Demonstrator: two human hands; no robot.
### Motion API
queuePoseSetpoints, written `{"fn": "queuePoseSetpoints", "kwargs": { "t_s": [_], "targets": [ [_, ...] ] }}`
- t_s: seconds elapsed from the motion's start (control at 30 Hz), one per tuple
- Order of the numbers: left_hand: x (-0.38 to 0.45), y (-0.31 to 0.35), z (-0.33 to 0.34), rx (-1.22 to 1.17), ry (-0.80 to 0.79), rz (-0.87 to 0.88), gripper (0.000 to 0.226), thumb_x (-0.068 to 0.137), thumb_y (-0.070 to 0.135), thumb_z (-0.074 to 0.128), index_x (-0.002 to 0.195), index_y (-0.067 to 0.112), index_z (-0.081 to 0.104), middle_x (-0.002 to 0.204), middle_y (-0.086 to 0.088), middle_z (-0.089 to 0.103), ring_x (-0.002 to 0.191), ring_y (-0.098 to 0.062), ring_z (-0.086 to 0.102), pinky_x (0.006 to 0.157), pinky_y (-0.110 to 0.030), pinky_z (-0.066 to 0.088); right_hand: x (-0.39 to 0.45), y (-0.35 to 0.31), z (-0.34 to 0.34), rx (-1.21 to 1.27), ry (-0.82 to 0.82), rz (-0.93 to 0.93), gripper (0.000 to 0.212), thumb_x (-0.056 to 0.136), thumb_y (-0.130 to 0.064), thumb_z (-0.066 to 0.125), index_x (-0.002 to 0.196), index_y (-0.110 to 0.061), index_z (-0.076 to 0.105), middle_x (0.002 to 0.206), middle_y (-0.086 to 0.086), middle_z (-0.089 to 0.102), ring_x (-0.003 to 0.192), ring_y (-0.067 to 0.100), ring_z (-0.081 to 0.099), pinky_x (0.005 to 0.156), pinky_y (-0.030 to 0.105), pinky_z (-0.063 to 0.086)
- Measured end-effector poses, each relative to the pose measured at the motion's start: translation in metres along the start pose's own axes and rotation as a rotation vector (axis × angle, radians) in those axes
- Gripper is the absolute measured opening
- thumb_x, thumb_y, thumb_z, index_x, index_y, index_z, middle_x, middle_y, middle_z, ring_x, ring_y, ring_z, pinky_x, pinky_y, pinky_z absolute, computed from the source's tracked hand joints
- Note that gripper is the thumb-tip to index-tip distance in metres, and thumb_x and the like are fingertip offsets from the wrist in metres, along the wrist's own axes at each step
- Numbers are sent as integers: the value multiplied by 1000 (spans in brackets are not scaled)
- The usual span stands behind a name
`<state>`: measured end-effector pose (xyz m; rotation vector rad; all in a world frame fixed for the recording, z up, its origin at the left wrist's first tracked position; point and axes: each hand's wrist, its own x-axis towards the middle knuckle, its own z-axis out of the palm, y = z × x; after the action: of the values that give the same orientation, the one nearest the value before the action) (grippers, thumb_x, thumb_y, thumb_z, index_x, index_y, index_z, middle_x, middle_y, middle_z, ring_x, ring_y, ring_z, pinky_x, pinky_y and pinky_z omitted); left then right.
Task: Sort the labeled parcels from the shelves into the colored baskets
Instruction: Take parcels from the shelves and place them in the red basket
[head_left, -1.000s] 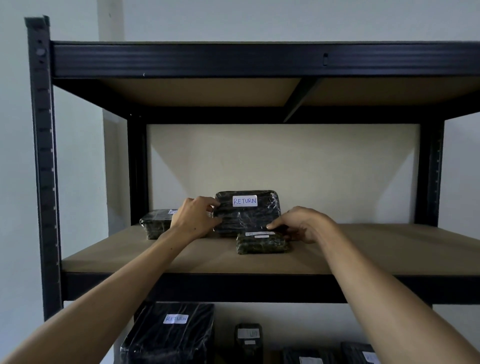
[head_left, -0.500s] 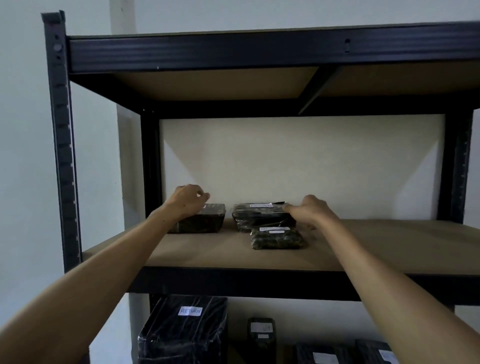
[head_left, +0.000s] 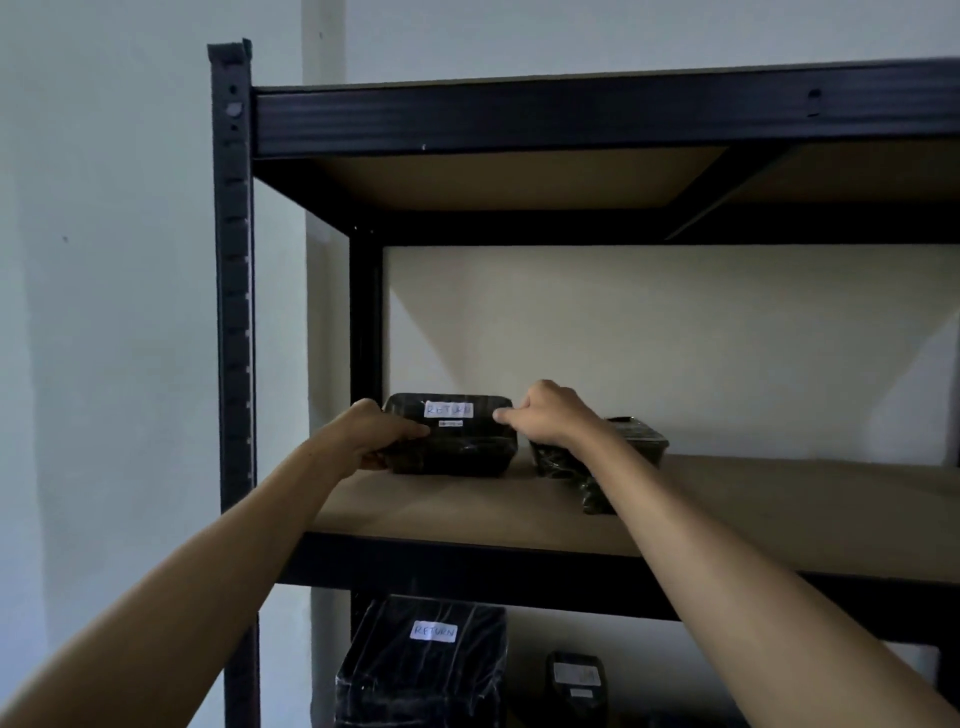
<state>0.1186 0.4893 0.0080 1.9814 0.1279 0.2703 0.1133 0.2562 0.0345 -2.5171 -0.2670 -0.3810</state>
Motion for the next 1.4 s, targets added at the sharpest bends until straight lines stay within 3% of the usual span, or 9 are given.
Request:
{"fn": "queuePoseSetpoints", "kwargs": {
  "t_s": [0.1, 0.27, 0.4, 0.57, 0.7, 0.8, 1.07, 1.2, 1.4],
  "targets": [
    [-2, -5, -10, -50, -65, 1, 44, 68, 18, 90, 105, 5, 70, 96, -11, 77, 90, -25, 74, 83, -40, 62, 1, -2, 5, 60, -2, 17, 39, 92, -41, 67, 71, -16, 45, 74, 1, 50, 63, 16, 47, 51, 29, 31],
    [-14, -12, -12, -136, -127, 93, 40, 69, 6, 88, 106, 6, 73, 96, -8, 79, 87, -20, 76, 65, -27, 58, 2, -2, 5, 126, -39, 26, 40, 85, -43, 75, 110, -12, 67, 108, 6, 69, 97, 22, 65, 69, 29, 45],
    [-15, -13, -11, -167, -128, 123, 36, 71, 0, 86, 104, 2, 72, 92, -9, 78, 75, -14, 76, 58, -23, 58, 1, -2, 6, 183, -41, 38, 39, 84, -40, 76, 111, -14, 68, 111, 5, 70, 100, 22, 66, 85, 33, 51],
    [-14, -8, -17, -130, -88, 226, 57, 66, 20, 92, 115, 5, 68, 103, -8, 77, 91, -19, 76, 86, -37, 61, -7, -4, 7, 275, 52, 38, 32, 86, -36, 73, 109, -16, 66, 108, 3, 68, 100, 22, 65, 82, 33, 52],
    [-26, 8, -16, -323, 37, 297, 71, 63, 41, 91, 122, 13, 62, 101, 0, 75, 82, -13, 72, 76, -31, 57, -21, -3, 4, 727, 76, 123, 33, 87, -31, 72, 110, -8, 66, 103, 10, 72, 93, 25, 70, 78, 42, 61],
    [-41, 26, -10, -485, -70, 166, 50, 70, 36, 88, 105, 7, 68, 82, -4, 70, 67, -14, 63, 63, -29, 53, -40, -3, 0, 999, 70, 244, 33, 91, -30, 72, 109, -4, 65, 97, 15, 73, 88, 32, 73, 79, 50, 62],
    [-105, 33, -9, -534, -332, 82, 36, 80, 35, 82, 104, 11, 70, 98, -12, 68, 78, -20, 68, 63, -31, 59, -102, 8, -26, 1107, 67, 235, 35, 90, -36, 73, 113, -11, 68, 107, 16, 75, 97, 36, 73, 72, 46, 63],
    [-157, 22, -24, -512, -420, 149, 28, 84, 37, 77, 105, 19, 70, 98, -8, 73, 86, -20, 72, 75, -36, 61, -147, 10, -35, 1114, -4, 187, 30, 90, -40, 71, 111, -19, 72, 102, 6, 75, 86, 22, 74, 61, 35, 60],
    [-237, -17, -47, -484, -492, 56, 45, 87, 34, 72, 126, 11, 65, 108, -17, 72, 94, -29, 70, 88, -46, 59, -222, 13, -20, 1111, -187, 134, 32, 90, -42, 70, 116, -22, 71, 109, 1, 77, 97, 17, 74, 76, 37, 62]
  ]
}}
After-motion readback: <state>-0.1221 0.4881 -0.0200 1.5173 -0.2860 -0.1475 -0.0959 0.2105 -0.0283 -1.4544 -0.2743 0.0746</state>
